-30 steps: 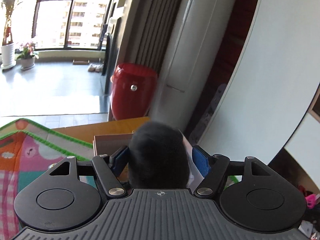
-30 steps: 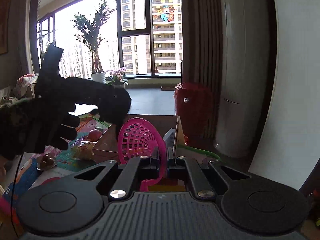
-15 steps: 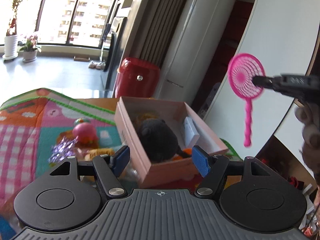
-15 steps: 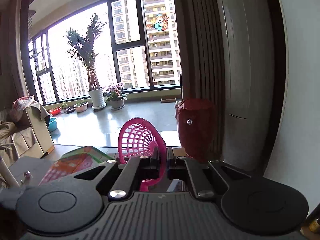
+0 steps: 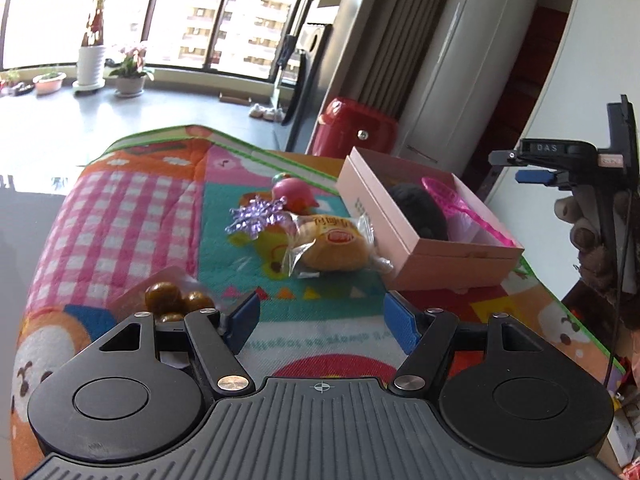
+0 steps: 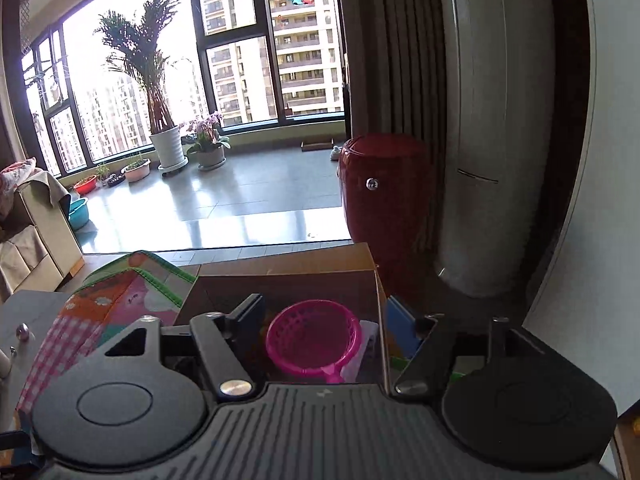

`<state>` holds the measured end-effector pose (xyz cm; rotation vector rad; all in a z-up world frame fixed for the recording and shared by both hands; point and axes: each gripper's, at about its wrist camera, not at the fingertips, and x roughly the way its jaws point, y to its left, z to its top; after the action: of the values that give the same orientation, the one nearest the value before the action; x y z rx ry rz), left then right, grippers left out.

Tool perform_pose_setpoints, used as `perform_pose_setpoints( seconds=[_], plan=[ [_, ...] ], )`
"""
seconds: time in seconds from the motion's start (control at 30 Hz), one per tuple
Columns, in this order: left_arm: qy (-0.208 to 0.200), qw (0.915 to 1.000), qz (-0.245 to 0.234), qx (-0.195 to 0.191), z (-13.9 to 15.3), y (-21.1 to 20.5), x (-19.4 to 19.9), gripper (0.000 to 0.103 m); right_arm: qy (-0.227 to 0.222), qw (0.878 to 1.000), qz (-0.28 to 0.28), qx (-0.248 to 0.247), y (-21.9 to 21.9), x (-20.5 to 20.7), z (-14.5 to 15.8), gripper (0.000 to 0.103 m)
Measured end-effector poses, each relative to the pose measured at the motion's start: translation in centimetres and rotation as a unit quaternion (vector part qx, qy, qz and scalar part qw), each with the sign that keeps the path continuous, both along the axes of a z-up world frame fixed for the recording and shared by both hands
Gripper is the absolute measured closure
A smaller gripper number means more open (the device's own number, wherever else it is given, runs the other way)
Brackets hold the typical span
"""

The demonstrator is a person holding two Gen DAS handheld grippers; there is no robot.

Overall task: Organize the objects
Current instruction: 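Grasp the clear tray of brown round snacks with the left gripper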

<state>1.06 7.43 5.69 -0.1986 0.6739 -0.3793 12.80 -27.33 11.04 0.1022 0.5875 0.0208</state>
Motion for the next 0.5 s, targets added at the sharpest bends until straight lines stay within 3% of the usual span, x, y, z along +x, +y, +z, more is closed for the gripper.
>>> perform_pose_setpoints(
  seconds=[0.1,0.17,0.2,0.37,0.5],
  plan=[
    [0.007,1.0,-0.002,-0.002,-0.9,-0.1,0.0,0.03,-0.008,0.999,0.01,-0.033,0.7,-2.9,-1.0,0.018],
    [0.006,0.9999,-0.002,0.01,-1.3,-0.4,-0.3,0.03,-0.017,0.998,0.026,-0.05,1.6,-5.1,-1.4,0.003],
    [0.002,0.9998,-0.001,0.021,-1.4,-0.7,-0.5,0.03,-0.023,0.997,0.037,-0.06,2.4,-6.4,-1.7,0.0],
    [-0.019,0.9958,0.046,0.077,-1.4,-0.2,-1.5,0.03,-0.018,0.992,0.09,-0.091,6.1,-10.5,-4.6,0.0],
    [-0.021,0.9917,0.109,0.065,-0.9,2.1,-1.4,0.03,0.0,0.987,0.134,-0.09,9.0,-12.8,-7.3,0.0]
  ],
)
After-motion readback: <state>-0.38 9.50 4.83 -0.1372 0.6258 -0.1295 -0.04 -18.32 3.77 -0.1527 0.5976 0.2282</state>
